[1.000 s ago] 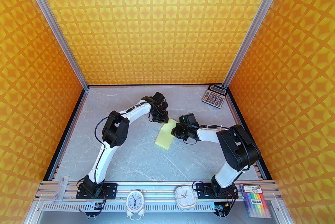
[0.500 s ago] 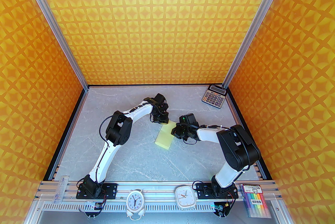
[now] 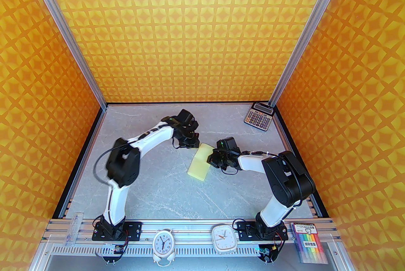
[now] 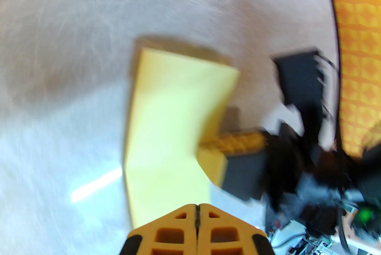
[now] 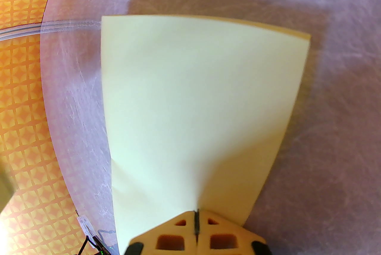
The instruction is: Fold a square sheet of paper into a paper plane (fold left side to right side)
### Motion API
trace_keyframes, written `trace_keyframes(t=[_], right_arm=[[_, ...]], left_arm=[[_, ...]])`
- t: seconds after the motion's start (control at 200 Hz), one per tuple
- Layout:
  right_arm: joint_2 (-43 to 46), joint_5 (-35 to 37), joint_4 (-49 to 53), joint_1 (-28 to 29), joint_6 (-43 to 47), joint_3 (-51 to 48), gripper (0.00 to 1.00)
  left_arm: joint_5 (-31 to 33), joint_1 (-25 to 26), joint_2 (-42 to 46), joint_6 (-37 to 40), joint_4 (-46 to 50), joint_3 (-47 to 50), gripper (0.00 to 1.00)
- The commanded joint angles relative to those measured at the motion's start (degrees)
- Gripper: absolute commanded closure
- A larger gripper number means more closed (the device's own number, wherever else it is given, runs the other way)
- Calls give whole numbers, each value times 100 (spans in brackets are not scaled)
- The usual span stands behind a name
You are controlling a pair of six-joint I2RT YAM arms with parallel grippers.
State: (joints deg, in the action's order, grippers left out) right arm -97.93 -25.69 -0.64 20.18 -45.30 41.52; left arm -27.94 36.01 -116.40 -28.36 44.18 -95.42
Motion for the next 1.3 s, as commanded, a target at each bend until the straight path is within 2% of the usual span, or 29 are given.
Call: trace_keyframes(t=[0.0, 0.175, 0.685, 1.05, 1.295], right_arm=[[-173, 302, 610, 21, 111, -54, 100], [-175, 293, 612, 23, 114, -54, 100], [-145, 310, 662, 27, 150, -43, 100], [-154, 313, 682, 22, 170, -54, 100], [-156, 311, 680, 27, 170, -54, 100]], left_arm=[[-157, 134, 71, -178, -208, 691, 98], [-189, 367, 184, -260, -454, 1383, 97], [96, 312, -304, -88, -604, 2047, 98], [30, 208, 422, -57, -211, 1310, 95], [-68, 47, 43, 94, -240, 1301, 95]])
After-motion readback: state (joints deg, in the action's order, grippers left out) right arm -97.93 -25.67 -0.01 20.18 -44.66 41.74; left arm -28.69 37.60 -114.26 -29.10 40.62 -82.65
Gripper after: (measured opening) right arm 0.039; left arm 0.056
